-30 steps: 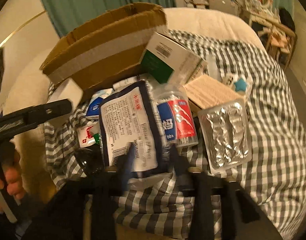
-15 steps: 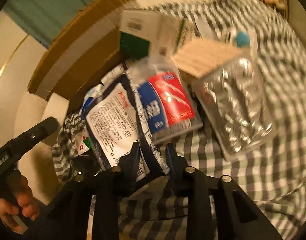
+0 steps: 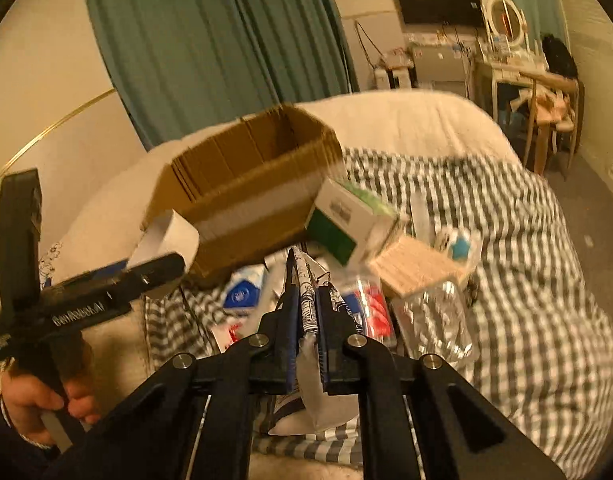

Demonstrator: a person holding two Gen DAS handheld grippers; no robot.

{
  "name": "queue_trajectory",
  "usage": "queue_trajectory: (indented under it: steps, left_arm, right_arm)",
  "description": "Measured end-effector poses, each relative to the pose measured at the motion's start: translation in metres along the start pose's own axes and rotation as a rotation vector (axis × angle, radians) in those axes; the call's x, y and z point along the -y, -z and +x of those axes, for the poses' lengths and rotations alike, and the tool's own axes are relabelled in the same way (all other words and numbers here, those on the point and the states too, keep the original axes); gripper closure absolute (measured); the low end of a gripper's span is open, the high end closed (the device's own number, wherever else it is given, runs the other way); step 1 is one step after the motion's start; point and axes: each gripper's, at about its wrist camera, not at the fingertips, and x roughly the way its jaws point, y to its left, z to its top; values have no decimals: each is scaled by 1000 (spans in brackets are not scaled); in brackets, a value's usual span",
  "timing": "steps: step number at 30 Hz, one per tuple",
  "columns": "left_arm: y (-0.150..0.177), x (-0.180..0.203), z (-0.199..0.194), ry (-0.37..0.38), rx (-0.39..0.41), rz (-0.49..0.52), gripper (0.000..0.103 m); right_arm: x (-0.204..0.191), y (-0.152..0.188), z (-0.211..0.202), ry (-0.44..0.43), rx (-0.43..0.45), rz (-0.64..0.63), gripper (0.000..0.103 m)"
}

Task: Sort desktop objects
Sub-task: 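Drop the tape roll into the cardboard box with left tool while right drops a tissue pack in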

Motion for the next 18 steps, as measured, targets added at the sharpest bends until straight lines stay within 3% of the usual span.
queue_trajectory:
  steps: [5, 8, 13, 18]
  left_arm:
    - [-43, -11, -26, 24, 103, -18, 18]
    - [-73, -23, -30, -13, 160, -42, 18]
    - [-115, -47, -3, -62, 173, -53, 18]
    - [-121, -80, 30, -96, 164, -86, 18]
  right_arm:
    - [-27, -38, -22, -13, 52, -79, 96]
    - [-42, -72, -27, -10, 91, -127, 96]
    - [-68, -131, -11, -27, 161, -168, 96]
    - [-89, -162, 36, -32, 148, -183, 96]
